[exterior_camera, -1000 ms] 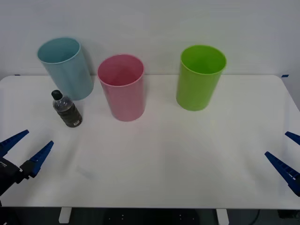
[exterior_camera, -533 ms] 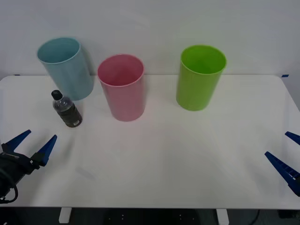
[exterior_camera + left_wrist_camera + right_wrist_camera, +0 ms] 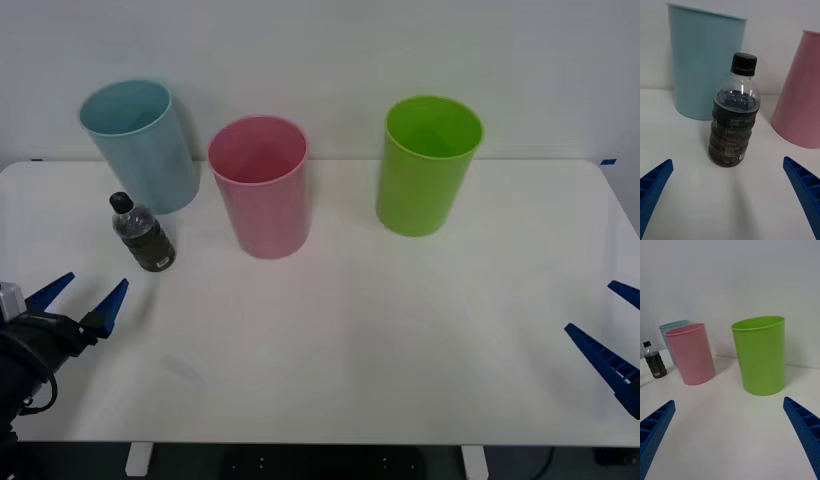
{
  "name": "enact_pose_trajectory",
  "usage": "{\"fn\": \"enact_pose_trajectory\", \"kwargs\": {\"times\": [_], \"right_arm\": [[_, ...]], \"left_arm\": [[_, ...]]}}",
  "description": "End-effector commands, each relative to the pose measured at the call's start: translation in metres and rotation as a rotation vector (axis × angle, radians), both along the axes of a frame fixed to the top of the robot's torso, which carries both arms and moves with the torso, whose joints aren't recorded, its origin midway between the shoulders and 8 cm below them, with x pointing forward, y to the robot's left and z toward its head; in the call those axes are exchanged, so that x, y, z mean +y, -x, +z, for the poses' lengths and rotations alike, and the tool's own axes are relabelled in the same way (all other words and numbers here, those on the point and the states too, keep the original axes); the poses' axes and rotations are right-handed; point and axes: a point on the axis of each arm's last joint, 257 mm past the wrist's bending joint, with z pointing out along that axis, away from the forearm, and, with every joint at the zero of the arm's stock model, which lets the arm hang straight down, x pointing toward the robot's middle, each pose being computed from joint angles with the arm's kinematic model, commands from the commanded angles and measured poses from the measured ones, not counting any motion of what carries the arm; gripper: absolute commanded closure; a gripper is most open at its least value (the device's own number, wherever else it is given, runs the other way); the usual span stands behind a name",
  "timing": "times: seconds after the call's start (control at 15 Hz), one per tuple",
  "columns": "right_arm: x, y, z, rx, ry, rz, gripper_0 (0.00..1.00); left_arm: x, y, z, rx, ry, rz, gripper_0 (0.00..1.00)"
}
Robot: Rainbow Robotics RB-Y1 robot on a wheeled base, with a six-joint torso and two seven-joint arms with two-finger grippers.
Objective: Grasp the object on the table and drop it into the matching bin: aluminum can to the light blue bin, PET bottle to the pink bin.
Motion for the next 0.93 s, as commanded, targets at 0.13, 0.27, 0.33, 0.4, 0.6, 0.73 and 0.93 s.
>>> {"fn": "enact_pose_trajectory", "kwargs": {"times": [0.13, 0.27, 0.33, 0.4, 0.6, 0.73, 0.93], "right_arm": [[0.000, 0.000, 0.000, 0.000, 0.000, 0.000, 0.00], [0.000, 0.000, 0.000, 0.000, 0.000, 0.000, 0.00], [0.000, 0.000, 0.000, 0.000, 0.000, 0.000, 0.00], [0.000, 0.000, 0.000, 0.000, 0.000, 0.000, 0.00], [0.000, 0.000, 0.000, 0.000, 0.000, 0.000, 0.00], [0.000, 0.000, 0.000, 0.000, 0.000, 0.000, 0.00], [0.000, 0.000, 0.000, 0.000, 0.000, 0.000, 0.00]], "left_arm": [[-0.004, -0.019, 0.000, 0.002, -0.017, 0.036, 0.00], [-0.008, -0.029, -0.003, 0.006, -0.020, 0.037, 0.00], [-0.009, -0.035, -0.003, 0.004, -0.028, 0.040, 0.00], [-0.010, -0.040, -0.003, 0.003, -0.030, 0.042, 0.00], [-0.018, -0.051, -0.006, 0.006, -0.033, 0.044, 0.00], [-0.021, -0.060, -0.008, 0.011, -0.036, 0.050, 0.00], [-0.025, -0.073, -0.011, 0.022, -0.043, 0.045, 0.00]]}}
